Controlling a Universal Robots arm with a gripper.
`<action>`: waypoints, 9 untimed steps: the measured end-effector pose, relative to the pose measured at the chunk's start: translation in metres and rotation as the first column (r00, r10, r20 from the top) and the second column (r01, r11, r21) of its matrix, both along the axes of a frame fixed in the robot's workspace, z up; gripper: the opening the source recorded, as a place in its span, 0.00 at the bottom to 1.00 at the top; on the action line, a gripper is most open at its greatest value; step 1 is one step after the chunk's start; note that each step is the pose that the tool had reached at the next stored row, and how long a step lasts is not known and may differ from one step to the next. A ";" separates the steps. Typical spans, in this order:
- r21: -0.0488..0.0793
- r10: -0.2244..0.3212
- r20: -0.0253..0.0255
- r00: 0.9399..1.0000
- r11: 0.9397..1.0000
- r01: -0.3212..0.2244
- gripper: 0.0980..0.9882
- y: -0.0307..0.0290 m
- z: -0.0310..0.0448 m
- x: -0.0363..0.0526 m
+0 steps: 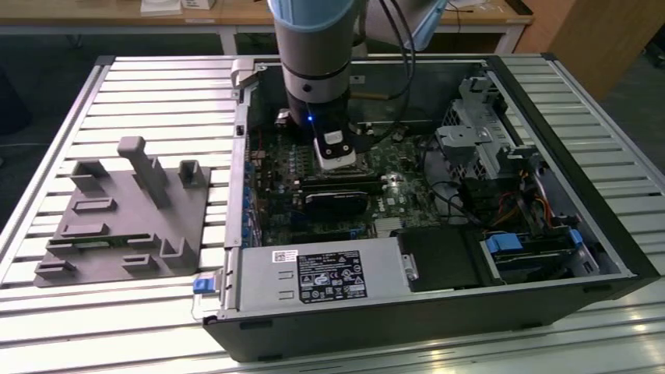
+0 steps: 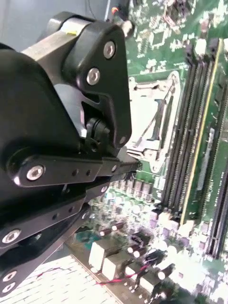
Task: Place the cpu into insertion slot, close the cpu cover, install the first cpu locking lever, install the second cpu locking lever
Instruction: 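Install the second cpu locking lever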
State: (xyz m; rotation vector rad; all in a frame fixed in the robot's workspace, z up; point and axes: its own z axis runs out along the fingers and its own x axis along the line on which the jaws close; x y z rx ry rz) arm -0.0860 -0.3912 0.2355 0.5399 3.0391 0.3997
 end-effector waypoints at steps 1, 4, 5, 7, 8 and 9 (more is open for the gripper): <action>-0.001 0.000 0.000 1.000 1.000 0.000 0.01 0.0000 0.0029 0.0000; -0.011 -0.001 0.000 1.000 1.000 0.001 0.01 0.0001 0.0081 0.0008; -0.016 -0.001 0.000 1.000 1.000 0.001 0.01 0.0001 0.0095 0.0014; -0.023 -0.001 0.000 1.000 1.000 0.001 0.01 0.0000 0.0126 0.0027; -0.026 -0.002 0.000 1.000 1.000 0.002 0.01 0.0000 0.0141 0.0034; -0.029 -0.002 0.000 1.000 1.000 0.002 0.01 0.0001 0.0153 0.0044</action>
